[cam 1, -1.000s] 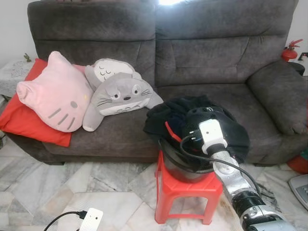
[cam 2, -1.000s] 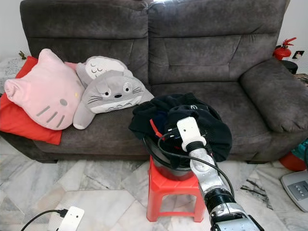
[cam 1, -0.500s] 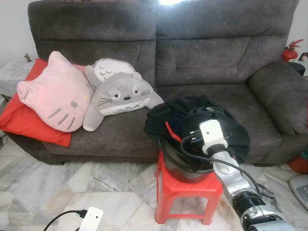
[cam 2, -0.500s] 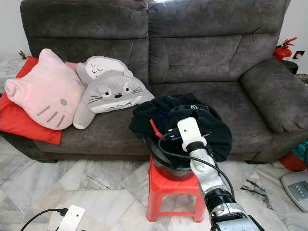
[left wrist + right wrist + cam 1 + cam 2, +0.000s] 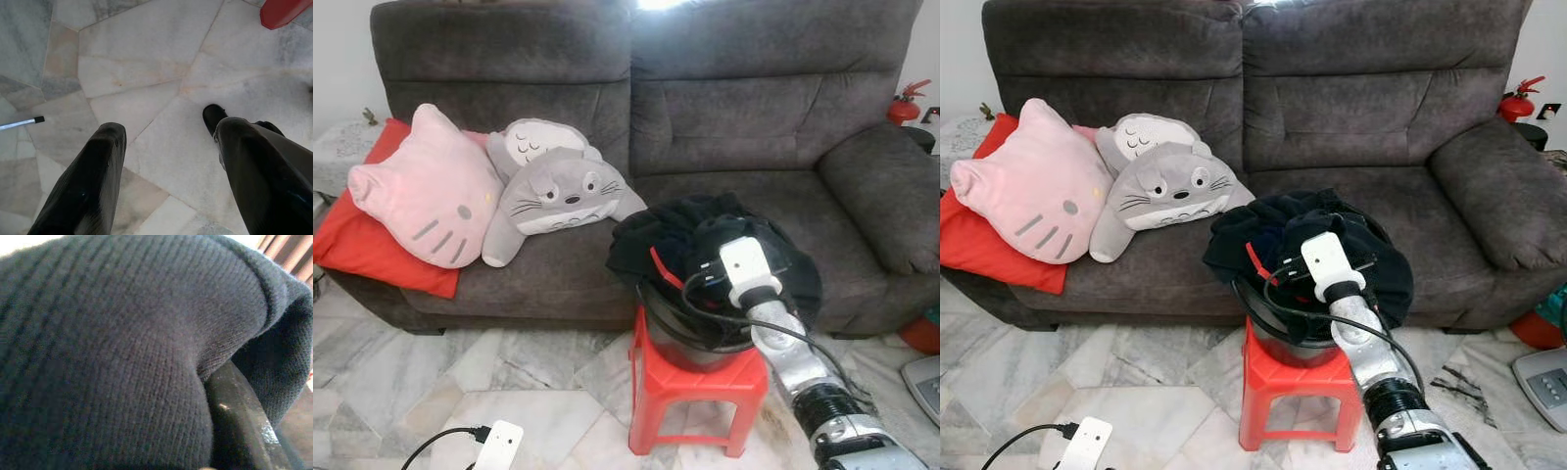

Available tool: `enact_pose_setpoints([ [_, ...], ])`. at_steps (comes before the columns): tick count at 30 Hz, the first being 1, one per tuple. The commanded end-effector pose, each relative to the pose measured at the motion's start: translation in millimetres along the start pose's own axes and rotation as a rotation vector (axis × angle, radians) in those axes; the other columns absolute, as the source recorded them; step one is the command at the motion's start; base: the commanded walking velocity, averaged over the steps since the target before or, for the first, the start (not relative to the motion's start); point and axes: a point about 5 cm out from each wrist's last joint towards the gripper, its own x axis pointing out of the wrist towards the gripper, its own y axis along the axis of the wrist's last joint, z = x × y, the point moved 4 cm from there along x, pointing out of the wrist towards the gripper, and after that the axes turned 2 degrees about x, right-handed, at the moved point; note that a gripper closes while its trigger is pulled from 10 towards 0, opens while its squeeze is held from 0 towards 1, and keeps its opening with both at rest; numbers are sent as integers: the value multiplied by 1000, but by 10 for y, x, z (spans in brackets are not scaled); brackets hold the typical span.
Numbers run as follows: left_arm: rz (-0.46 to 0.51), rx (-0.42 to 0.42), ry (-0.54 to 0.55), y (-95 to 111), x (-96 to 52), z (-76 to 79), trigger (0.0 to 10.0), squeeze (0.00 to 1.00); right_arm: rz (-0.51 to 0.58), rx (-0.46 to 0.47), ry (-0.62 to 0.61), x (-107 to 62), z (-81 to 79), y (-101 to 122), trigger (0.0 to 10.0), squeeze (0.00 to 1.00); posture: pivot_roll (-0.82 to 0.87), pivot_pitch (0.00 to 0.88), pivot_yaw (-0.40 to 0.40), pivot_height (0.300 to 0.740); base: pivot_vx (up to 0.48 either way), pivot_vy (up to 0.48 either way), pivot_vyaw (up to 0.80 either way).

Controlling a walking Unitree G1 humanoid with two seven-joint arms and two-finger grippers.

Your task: Hang hanger

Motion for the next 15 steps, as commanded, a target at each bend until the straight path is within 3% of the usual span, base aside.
enact_pose_setpoints([
  [1, 7, 8, -2, 23, 3, -4, 10000, 0, -3, -71, -5, 38, 63, 55, 0, 0, -198, 0, 38, 727, 0, 0, 0],
  [5, 4, 7, -3, 17, 2, -4, 10000, 0, -40, -144, 5, 31, 159, 38, 0, 0, -199, 0, 38, 727, 0, 0, 0],
  [6, 3, 7, -4, 14, 2, -6, 10000, 0, -43, -167, 24, 24, 172, 49, 10000, 0, -203, 0, 39, 727, 0, 0, 0],
  [9, 0, 8, -4, 1, 0, -13, 10000, 0, -11, -252, 71, -6, 236, 183, 10000, 0, -204, 0, 40, 727, 0, 0, 0],
  [15, -2, 8, -4, -7, -1, -30, 10000, 0, 54, -220, 125, 16, 349, 592, 10000, 0, -210, 0, 44, 727, 0, 0, 0],
])
